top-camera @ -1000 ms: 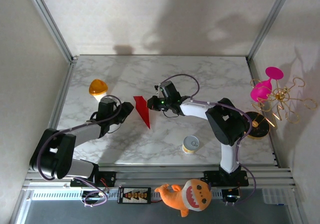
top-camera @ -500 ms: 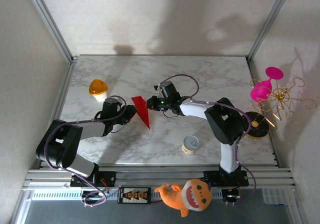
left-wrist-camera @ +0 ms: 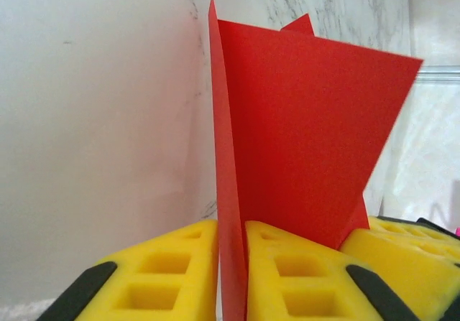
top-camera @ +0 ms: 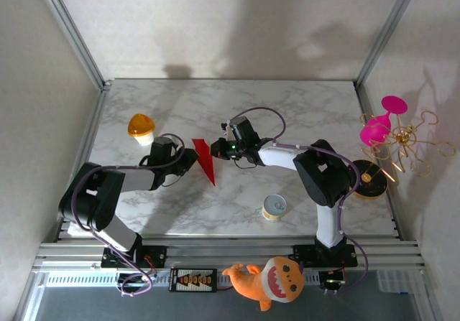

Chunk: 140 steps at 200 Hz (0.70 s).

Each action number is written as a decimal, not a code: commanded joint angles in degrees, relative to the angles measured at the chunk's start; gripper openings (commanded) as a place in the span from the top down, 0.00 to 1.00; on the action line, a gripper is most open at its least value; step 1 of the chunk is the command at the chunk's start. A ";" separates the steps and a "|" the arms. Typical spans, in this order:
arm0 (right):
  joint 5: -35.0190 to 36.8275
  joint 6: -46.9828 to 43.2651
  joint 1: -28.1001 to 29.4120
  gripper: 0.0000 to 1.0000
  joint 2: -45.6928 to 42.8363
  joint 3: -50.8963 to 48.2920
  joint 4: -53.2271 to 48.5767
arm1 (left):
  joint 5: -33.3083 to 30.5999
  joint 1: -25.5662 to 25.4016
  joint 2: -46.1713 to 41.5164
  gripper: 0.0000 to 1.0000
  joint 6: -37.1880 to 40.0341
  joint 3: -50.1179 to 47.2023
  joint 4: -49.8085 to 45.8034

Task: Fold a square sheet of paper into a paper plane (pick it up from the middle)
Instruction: Turn over a paper plane at the center of the table.

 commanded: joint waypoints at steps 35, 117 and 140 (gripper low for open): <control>0.85 -0.86 -0.43 0.85 1.05 -0.48 -2.06 | -0.24 -0.45 3.17 0.97 0.46 1.93 2.30; 2.34 -6.82 -0.43 0.69 5.75 6.09 -11.79 | 1.07 -0.50 3.75 1.00 3.32 3.63 -0.80; 1.90 -7.45 -0.43 0.69 6.57 7.06 -12.65 | 1.60 -0.54 4.12 1.00 3.52 3.90 -0.73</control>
